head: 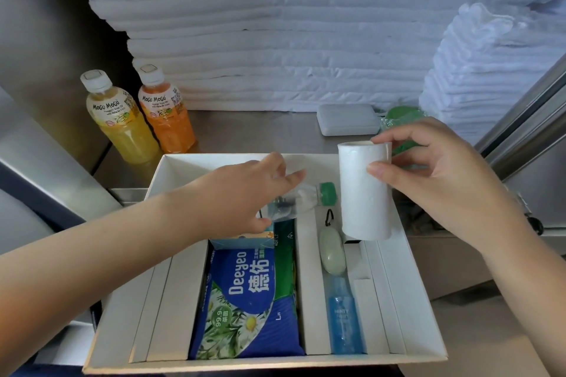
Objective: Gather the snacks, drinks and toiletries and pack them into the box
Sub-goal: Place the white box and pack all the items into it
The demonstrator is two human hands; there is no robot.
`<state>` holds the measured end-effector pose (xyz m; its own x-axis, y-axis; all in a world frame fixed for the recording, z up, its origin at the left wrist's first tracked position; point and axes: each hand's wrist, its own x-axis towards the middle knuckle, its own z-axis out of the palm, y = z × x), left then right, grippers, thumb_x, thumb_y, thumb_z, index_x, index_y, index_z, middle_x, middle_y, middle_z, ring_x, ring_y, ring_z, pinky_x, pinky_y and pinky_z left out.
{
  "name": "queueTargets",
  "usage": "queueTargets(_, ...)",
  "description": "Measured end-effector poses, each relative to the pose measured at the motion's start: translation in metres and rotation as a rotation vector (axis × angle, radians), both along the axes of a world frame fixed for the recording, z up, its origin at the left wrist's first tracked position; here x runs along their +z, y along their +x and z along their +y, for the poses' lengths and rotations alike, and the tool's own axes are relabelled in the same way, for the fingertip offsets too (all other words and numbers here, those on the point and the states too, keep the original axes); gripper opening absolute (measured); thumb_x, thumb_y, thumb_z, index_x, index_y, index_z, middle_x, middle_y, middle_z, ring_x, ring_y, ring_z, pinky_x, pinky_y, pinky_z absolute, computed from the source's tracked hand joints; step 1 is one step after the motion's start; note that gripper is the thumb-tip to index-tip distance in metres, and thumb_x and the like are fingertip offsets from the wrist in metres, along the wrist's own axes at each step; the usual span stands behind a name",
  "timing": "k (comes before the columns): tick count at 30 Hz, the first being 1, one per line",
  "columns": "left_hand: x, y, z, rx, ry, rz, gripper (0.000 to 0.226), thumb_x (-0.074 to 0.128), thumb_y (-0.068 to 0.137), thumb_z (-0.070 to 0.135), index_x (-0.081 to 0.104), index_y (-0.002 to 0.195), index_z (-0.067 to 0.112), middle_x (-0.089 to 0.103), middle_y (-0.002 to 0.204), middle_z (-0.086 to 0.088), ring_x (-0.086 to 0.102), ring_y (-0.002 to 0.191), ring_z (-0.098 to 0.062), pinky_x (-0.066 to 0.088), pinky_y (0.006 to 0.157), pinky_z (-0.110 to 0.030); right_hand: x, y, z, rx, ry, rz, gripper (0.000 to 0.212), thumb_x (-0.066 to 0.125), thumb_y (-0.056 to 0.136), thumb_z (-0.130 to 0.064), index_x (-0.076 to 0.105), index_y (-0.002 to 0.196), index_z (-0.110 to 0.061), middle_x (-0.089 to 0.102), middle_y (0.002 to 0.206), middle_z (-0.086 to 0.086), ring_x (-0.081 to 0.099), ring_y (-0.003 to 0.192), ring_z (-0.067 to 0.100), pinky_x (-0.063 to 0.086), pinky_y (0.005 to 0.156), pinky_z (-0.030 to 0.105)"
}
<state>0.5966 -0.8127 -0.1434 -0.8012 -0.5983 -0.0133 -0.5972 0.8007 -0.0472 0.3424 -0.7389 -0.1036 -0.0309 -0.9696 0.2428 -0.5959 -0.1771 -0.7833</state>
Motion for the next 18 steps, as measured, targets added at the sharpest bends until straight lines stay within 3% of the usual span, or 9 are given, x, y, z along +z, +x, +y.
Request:
queueTargets(4,-0.01,-0.005,0.001,-0.015,-0.037,-0.042,0.083,0.057,0.086,0.045,0.001,0.146,0.03,0.025,0.134,0.005,0.049,0.106,-0.01,0.048,0.074,-0.023,-0.001,-0.001,0.002,-0.028,0.011,0.076,0.045,0.061,0.064,-0.062,0.062,0.102,-0.037,0.052,0.106,-0.021,0.065,0.083,-0.001,0.05,0.072,0.019)
queueTargets(6,-0.011,-0.004,0.002,-0.003,-0.033,-0.012,0.076,0.056,0.087,0.046,0.009,0.144,0.029,0.029,0.134,0.007,0.049,0.106,-0.008,0.045,0.074,-0.022,-0.002,0.0,0.003,-0.035,0.018,0.1,0.044,0.061,0.064,-0.062,0.061,0.101,-0.038,0.051,0.106,-0.022,0.064,0.082,-0.002,0.049,0.073,0.019)
queueTargets(11,-0.012,-0.003,0.004,-0.038,-0.188,-0.014,0.061,0.053,0.087,0.05,0.031,0.137,0.023,0.043,0.133,0.005,0.039,0.118,-0.014,0.045,0.091,-0.029,-0.009,0.005,0.005,-0.069,0.023,0.204,0.038,0.065,0.068,-0.054,0.061,0.101,-0.035,0.048,0.106,-0.024,0.062,0.082,-0.004,0.052,0.075,0.024)
queueTargets(15,-0.012,-0.002,0.002,-0.028,-0.174,-0.01,0.062,0.052,0.088,0.049,0.028,0.138,0.023,0.04,0.136,0.006,0.037,0.118,-0.014,0.045,0.091,-0.029,-0.013,0.015,0.007,-0.087,0.012,0.314,0.037,0.063,0.071,-0.053,0.059,0.102,-0.032,0.045,0.105,-0.023,0.058,0.082,-0.009,0.053,0.071,0.027)
queueTargets(18,-0.014,0.001,0.002,-0.034,-0.165,0.0,0.067,0.051,0.088,0.049,0.022,0.142,0.022,0.032,0.138,0.004,0.036,0.117,-0.014,0.045,0.09,-0.029,-0.015,0.021,0.005,-0.109,-0.002,0.416,0.037,0.065,0.074,-0.05,0.059,0.102,-0.027,0.044,0.105,-0.022,0.059,0.075,-0.003,0.052,0.069,0.03)
